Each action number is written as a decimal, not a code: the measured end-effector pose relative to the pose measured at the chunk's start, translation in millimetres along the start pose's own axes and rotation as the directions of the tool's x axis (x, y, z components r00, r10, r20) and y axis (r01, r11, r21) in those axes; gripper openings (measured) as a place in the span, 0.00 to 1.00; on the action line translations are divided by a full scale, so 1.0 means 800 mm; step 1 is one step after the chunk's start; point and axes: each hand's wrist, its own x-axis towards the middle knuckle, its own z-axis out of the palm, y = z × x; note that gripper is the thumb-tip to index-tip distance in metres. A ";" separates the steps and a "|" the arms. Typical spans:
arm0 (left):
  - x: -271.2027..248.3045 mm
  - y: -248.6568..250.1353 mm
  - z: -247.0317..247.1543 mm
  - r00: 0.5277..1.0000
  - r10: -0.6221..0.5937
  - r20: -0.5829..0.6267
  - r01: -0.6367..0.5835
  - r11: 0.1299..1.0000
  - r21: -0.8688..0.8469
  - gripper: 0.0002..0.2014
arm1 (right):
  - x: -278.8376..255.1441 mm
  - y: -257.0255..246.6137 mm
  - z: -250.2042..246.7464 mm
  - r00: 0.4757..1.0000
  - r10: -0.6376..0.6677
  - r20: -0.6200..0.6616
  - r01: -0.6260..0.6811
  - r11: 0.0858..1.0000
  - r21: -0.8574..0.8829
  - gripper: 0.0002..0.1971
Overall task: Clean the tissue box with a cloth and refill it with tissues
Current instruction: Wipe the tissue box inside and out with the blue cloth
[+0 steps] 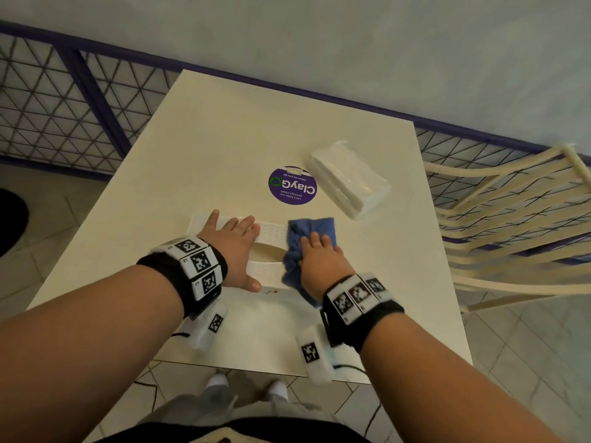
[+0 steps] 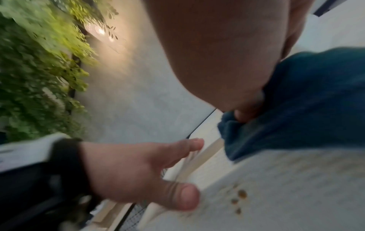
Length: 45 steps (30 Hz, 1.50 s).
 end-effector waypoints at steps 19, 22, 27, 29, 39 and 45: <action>0.002 -0.010 0.009 0.999 0.018 -0.048 -0.028 0.975 -0.219 0.59 | -0.010 -0.005 0.015 0.984 0.176 -0.022 -0.171 0.975 0.144 0.36; 0.002 -0.007 0.006 0.999 0.021 -0.044 -0.031 0.967 -0.254 0.58 | 0.012 -0.029 0.000 0.997 0.077 -0.028 -0.072 0.988 0.135 0.36; 0.003 -0.009 0.004 0.998 -0.009 -0.064 -0.004 0.977 -0.214 0.59 | 0.038 -0.055 -0.012 0.991 -0.134 0.017 0.133 0.990 0.041 0.34; 0.002 -0.012 0.006 0.997 -0.013 -0.074 0.000 0.984 -0.176 0.59 | 0.034 -0.033 -0.012 0.994 -0.110 0.013 0.109 0.993 0.051 0.32; 0.003 -0.009 0.007 0.999 0.008 -0.034 -0.015 0.977 -0.213 0.58 | 0.029 -0.042 -0.003 0.999 0.019 -0.032 -0.015 0.992 0.128 0.36; 0.002 -0.009 0.009 0.998 -0.009 -0.061 0.006 0.998 -0.058 0.56 | 0.023 -0.016 -0.001 1.000 -0.008 0.022 0.006 0.993 0.115 0.33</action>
